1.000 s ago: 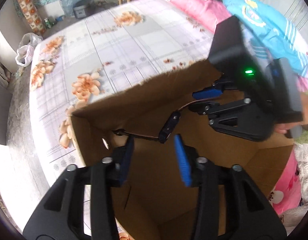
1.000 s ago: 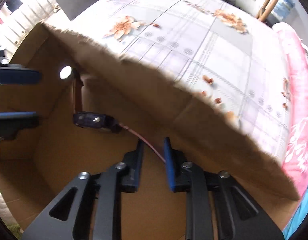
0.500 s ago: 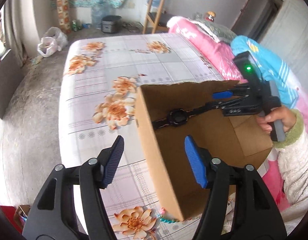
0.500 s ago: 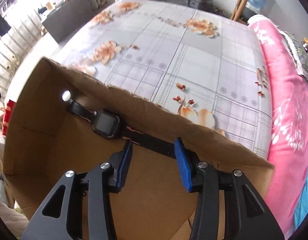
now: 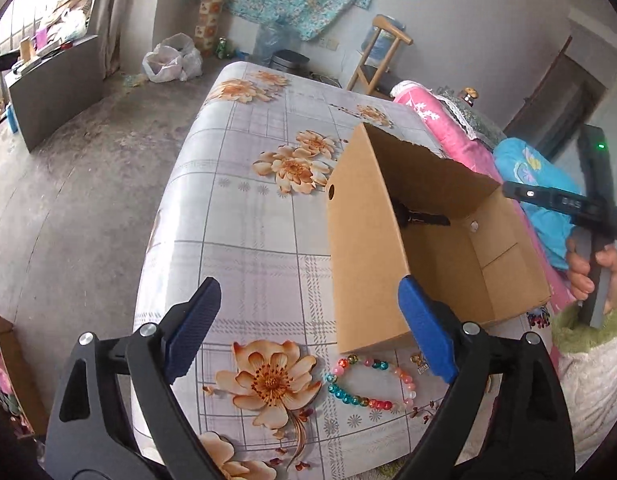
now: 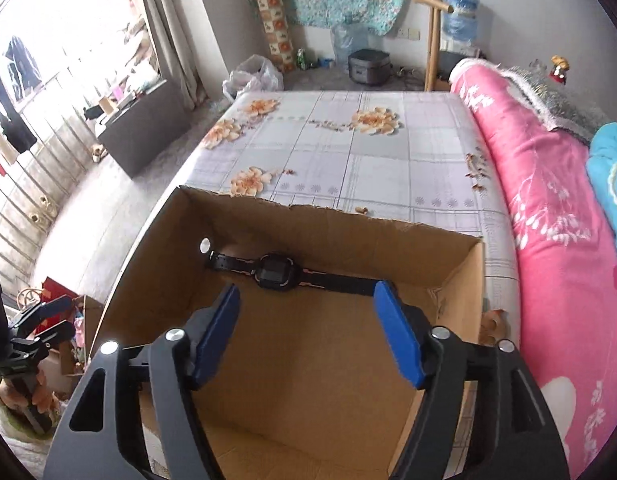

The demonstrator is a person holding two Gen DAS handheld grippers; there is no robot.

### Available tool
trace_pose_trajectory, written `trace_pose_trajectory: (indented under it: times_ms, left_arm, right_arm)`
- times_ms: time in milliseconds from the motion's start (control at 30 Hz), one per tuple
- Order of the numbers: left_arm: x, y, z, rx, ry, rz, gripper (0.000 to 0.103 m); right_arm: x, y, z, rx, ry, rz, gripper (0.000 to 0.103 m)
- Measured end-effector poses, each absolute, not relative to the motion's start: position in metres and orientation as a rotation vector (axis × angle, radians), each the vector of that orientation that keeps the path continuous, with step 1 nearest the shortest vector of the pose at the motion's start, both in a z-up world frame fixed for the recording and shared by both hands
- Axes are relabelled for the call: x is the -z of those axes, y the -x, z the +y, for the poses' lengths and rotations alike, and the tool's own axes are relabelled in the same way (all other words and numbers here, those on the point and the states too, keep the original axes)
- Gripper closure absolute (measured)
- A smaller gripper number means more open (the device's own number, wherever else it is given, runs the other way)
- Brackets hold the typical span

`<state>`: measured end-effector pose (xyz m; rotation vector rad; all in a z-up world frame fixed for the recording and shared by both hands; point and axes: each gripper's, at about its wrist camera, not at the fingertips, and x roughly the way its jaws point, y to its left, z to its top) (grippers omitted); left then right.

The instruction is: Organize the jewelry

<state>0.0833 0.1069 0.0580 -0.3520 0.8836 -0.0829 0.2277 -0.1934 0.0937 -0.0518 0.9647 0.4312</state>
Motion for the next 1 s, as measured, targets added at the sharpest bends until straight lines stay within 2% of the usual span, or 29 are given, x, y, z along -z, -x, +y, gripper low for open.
trace_pose_trajectory:
  times_ms: [133, 167, 267, 433, 633, 933, 967, 1000]
  left_arm:
    - [-0.04, -0.067, 0.099, 0.089, 0.335, 0.918, 0.013]
    - [-0.036, -0.065, 0.096, 0.094, 0.335, 0.932, 0.013]
    - [-0.025, -0.054, 0.09, 0.12, 0.344, 0.937, 0.013]
    - [-0.023, -0.036, 0.084, 0.127, 0.308, 0.9, 0.009]
    - [-0.024, -0.022, 0.101, 0.134, 0.375, 0.827, 0.008]
    - [-0.003, -0.029, 0.105, 0.054, 0.29, 0.867, 0.008]
    - [0.0, -0.033, 0.098, 0.052, 0.256, 0.882, 0.009]
    - [0.002, -0.037, 0.092, 0.058, 0.231, 0.894, 0.009]
  right_arm:
    - [-0.115, -0.167, -0.203, -0.354, 0.086, 0.847, 0.009]
    - [-0.115, -0.155, -0.203, -0.336, 0.097, 0.834, 0.007]
    - [-0.101, -0.116, -0.205, -0.315, 0.137, 0.81, 0.007]
    - [-0.054, -0.075, -0.205, -0.188, 0.199, 0.879, 0.007]
    - [-0.027, -0.036, -0.208, -0.265, 0.059, 0.826, 0.007]
    - [0.015, -0.024, -0.176, -0.272, -0.001, 0.875, 0.007]
    - [0.019, -0.025, -0.173, -0.286, -0.023, 0.891, 0.007]
    - [0.021, -0.026, -0.171, -0.299, -0.038, 0.903, 0.013]
